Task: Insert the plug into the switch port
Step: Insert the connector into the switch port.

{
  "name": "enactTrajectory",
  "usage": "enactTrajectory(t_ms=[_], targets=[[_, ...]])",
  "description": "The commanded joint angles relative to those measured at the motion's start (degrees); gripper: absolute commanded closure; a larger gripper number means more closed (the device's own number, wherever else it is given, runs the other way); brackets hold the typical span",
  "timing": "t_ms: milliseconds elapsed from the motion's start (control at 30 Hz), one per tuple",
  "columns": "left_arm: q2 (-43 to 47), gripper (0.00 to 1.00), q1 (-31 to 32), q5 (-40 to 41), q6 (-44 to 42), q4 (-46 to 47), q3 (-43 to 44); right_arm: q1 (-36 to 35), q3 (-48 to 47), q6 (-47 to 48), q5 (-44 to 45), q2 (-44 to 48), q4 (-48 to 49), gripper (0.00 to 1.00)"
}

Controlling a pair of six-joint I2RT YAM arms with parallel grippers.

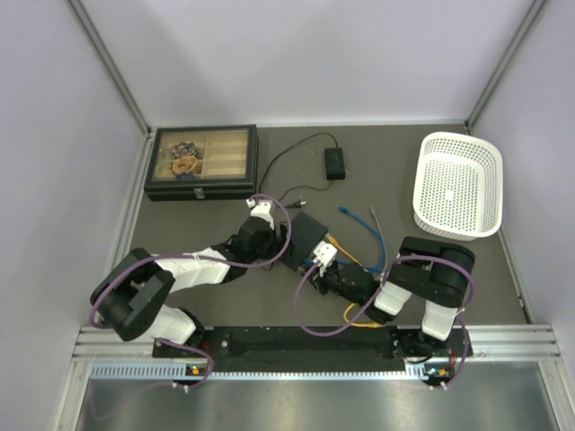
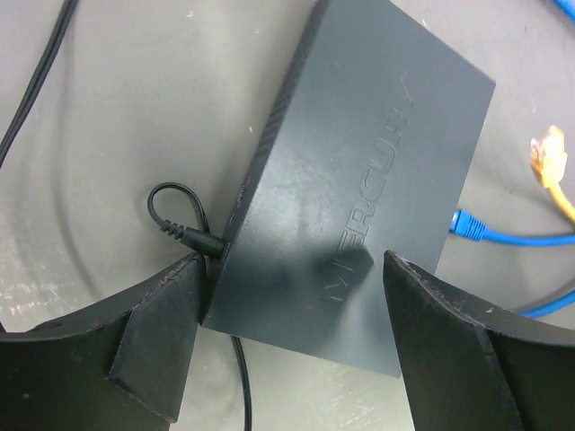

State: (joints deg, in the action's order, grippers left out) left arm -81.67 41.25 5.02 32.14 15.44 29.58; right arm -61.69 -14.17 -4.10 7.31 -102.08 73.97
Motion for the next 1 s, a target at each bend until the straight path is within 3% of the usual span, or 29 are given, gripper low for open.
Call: enactTrajectory(t_ms=[0,367,967], targets=[[-1.2,0.18,1.5,-11.8,9.9,2.6,-0.7,-2.4,-5.2,1.4,3.2,-2.2,18.1,1.00],[-4.7,0.20,2.2,-16.0,12.2,4.2,-1.5,-2.8,-6.7,3.8,4.8,0.5,18.2,1.00],[-6.5,0.23,8.5,-15.4,18.7,7.8,-3.0,-2.9,-10.8,5.9,7.6,0.7,18.1,1.00]])
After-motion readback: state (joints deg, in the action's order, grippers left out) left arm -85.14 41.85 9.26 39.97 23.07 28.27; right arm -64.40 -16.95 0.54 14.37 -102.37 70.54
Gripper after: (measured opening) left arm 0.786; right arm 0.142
